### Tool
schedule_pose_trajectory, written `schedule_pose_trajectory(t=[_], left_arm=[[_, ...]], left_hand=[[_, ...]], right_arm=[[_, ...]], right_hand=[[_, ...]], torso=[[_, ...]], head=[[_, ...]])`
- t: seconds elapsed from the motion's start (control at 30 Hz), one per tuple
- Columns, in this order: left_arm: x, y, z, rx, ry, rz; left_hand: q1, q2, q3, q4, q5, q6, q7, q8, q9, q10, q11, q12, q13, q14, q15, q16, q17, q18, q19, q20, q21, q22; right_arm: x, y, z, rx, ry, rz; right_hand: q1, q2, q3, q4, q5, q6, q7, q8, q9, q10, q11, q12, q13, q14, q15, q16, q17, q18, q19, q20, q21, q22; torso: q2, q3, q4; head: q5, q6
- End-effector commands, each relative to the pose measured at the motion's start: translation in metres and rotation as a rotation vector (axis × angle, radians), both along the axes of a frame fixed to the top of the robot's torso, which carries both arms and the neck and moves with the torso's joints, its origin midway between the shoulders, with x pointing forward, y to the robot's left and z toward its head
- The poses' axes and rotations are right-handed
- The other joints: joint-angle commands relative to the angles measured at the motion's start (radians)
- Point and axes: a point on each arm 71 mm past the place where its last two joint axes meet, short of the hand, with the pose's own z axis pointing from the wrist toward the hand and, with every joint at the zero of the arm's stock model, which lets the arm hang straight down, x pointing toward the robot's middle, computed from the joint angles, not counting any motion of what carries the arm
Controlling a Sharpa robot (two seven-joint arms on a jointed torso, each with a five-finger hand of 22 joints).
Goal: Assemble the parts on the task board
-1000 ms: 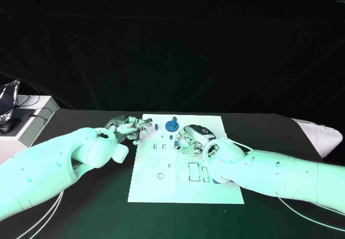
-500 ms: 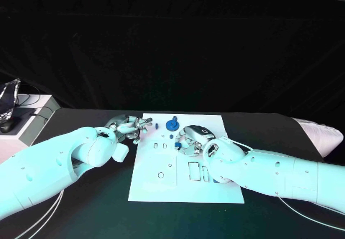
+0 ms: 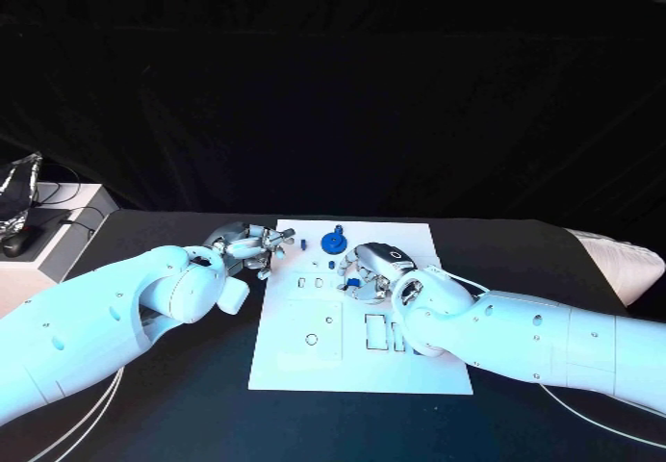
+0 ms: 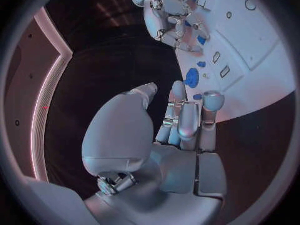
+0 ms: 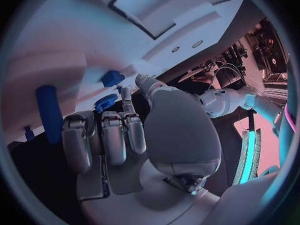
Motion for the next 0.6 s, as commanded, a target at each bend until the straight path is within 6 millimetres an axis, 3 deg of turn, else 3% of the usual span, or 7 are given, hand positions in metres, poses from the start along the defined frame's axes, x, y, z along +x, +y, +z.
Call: schedule_pose_trajectory(t=[0.03, 0.6], left_arm=[[0.0, -0.002, 0.001, -0.001, -0.003, -0.02], [0.0, 0.0, 0.001, -0.001, -0.01, -0.016]], left_hand=[[0.009, 0.002, 0.005, -0.002, 0.003, -0.006, 0.0, 0.002, 0.001, -0.007, 0.002, -0.002, -0.001, 0.009, 0.001, 0.005, 0.001, -0.018, 0.006, 0.001, 0.003, 0.001], [0.015, -0.005, 0.008, -0.005, 0.002, -0.013, 0.002, 0.002, 0.002, -0.018, 0.005, -0.007, -0.006, 0.001, 0.003, -0.002, -0.016, -0.017, 0.002, 0.003, 0.004, -0.001]], right_arm=[[-0.001, 0.0, 0.002, 0.004, -0.027, 0.008], [-0.01, -0.011, 0.019, 0.005, -0.023, 0.024]], right_hand=[[0.006, 0.001, -0.001, -0.002, 0.0, 0.003, -0.006, 0.0, 0.0, 0.073, -0.001, 0.0, 0.231, 0.092, 0.001, 0.002, 0.218, -0.007, 0.106, -0.003, 0.001, 0.263], [-0.008, -0.027, -0.046, 0.009, -0.007, -0.029, 0.004, -0.017, -0.008, 0.063, 0.008, -0.009, 0.222, 0.092, 0.007, 0.002, 0.219, -0.007, 0.106, 0.002, 0.001, 0.263]], torso=[[0.0, -0.0002, -0.0003], [-0.001, -0.0007, -0.0008]], head=[[0.001, 0.001], [-0.001, 0.001]])
